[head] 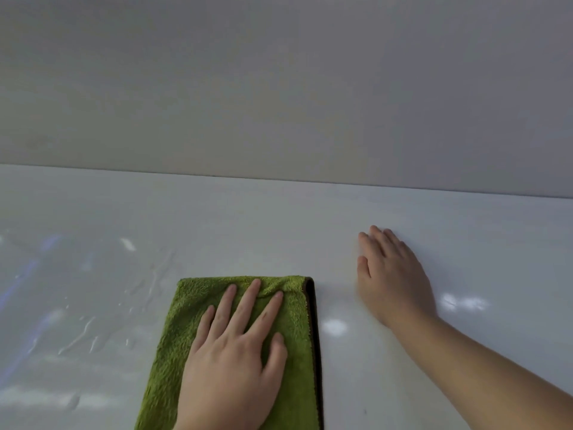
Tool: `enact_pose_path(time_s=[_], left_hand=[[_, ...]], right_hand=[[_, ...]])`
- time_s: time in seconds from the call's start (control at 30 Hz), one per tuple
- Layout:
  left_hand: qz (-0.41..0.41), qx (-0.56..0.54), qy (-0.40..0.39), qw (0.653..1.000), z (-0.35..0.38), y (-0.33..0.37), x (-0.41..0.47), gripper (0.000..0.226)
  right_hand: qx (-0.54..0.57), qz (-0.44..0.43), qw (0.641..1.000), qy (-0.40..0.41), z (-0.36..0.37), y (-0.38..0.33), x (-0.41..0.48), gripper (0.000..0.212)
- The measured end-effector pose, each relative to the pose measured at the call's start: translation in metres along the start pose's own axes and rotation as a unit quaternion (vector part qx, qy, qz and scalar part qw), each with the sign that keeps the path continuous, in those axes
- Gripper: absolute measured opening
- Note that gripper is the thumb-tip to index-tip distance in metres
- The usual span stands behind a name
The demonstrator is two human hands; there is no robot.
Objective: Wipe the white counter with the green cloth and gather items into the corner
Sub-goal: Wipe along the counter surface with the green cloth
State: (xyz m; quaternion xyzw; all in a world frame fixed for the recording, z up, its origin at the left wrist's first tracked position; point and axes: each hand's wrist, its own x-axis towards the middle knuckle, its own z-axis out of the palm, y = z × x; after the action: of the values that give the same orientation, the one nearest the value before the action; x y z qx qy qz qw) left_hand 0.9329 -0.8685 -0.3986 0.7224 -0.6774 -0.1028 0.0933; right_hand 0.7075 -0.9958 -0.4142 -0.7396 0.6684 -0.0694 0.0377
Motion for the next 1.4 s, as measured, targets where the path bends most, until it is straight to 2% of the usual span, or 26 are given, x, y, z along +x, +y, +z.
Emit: enact_pose_path(time_s=[0.43, 0.63, 0.8, 0.97, 1.4], left_hand=[[0.044, 0.001, -0.006, 0.999, 0.002, -0.021, 0.155, 0.062], [0.077, -0.007, -0.011, 0.997, 0.000, -0.029, 0.203, 0.062], [0.079, -0.017, -0.005, 0.997, 0.000, -0.031, 0.230, 0.064], [0.086, -0.019, 0.009, 0.996, 0.004, -0.031, 0.246, 0.064], [0.088, -0.004, 0.017, 0.996, 0.004, -0.032, 0.238, 0.066]], right_hand=[[-0.001, 0.029, 1.000, -0.011, -0.012, -0.008, 0.001, 0.048], [0.053, 0.012, 0.998, 0.031, -0.015, -0.044, 0.065, 0.041], [0.045, 0.049, 0.998, 0.011, 0.010, -0.063, 0.098, 0.046], [-0.001, 0.051, 0.998, 0.041, 0.016, -0.066, 0.096, 0.051], [-0.006, 0.031, 0.998, 0.050, 0.016, -0.065, 0.098, 0.045]])
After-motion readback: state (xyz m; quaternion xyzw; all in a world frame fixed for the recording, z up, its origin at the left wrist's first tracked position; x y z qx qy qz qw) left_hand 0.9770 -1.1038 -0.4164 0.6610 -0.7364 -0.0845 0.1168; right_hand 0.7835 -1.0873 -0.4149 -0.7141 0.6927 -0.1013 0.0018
